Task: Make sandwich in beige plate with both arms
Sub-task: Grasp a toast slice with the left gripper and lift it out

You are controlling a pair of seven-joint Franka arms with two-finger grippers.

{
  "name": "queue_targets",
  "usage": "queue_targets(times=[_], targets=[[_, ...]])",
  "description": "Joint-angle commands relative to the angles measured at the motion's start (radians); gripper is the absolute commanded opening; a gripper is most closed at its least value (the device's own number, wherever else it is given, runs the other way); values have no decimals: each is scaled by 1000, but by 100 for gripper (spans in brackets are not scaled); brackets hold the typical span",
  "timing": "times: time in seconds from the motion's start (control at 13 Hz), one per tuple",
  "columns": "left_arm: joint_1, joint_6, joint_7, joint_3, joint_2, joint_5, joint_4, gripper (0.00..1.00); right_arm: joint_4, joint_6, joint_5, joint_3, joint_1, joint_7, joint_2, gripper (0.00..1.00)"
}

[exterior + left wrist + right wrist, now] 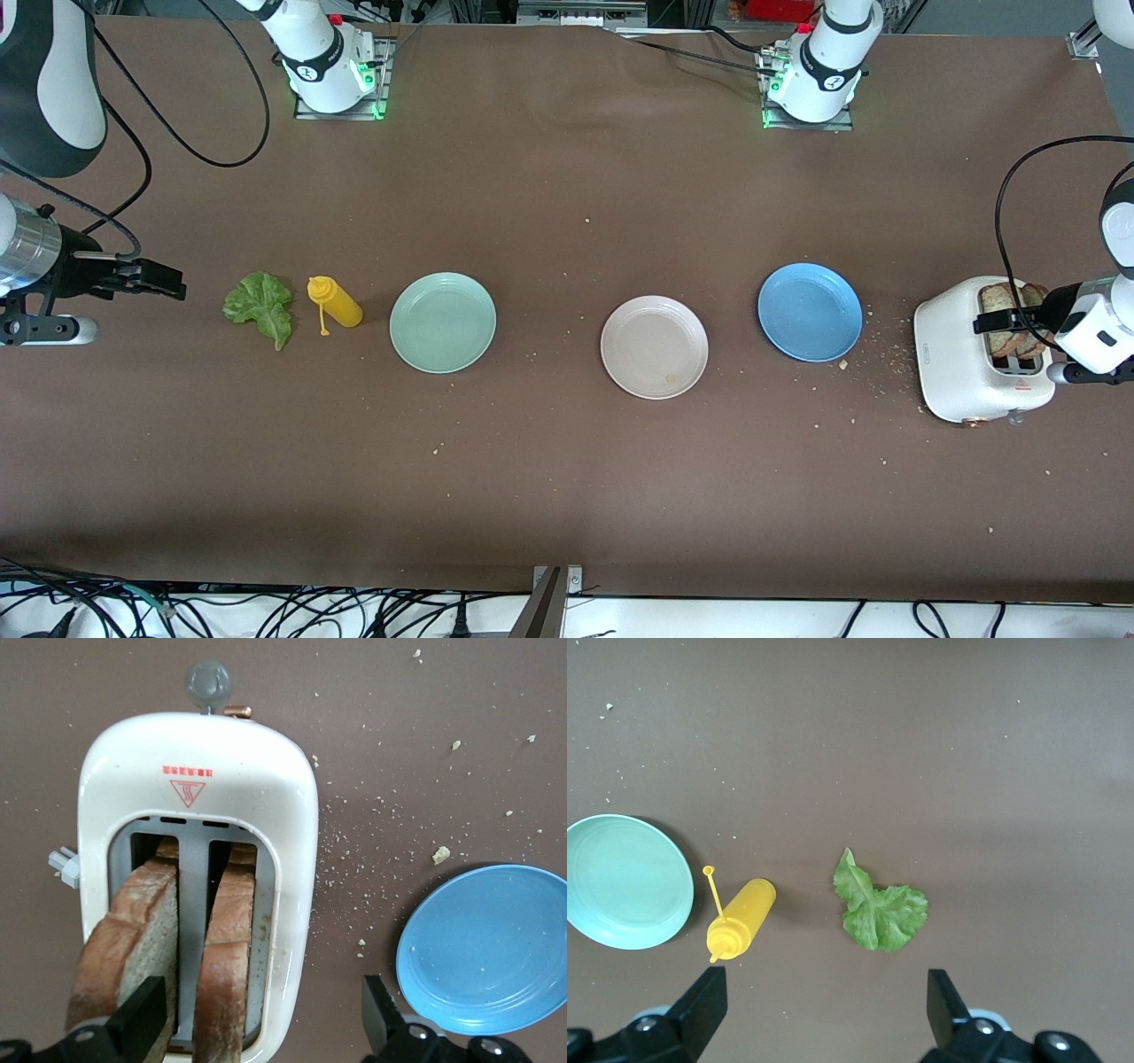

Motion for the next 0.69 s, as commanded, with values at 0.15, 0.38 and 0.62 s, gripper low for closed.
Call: queue_targets(times=[0.15,0.38,0.62], targets=[[20,13,59,-7,-43,31,-89,9,-14,-1,-18,3,-2,1,-13,100],[37,-10,200,-1,-40,32,-67,0,-14,-1,-16,3,-3,1,-12,100],[62,-69,259,-3,-36,32,6,0,-14,-2,-16,3,-6,1,-12,100]])
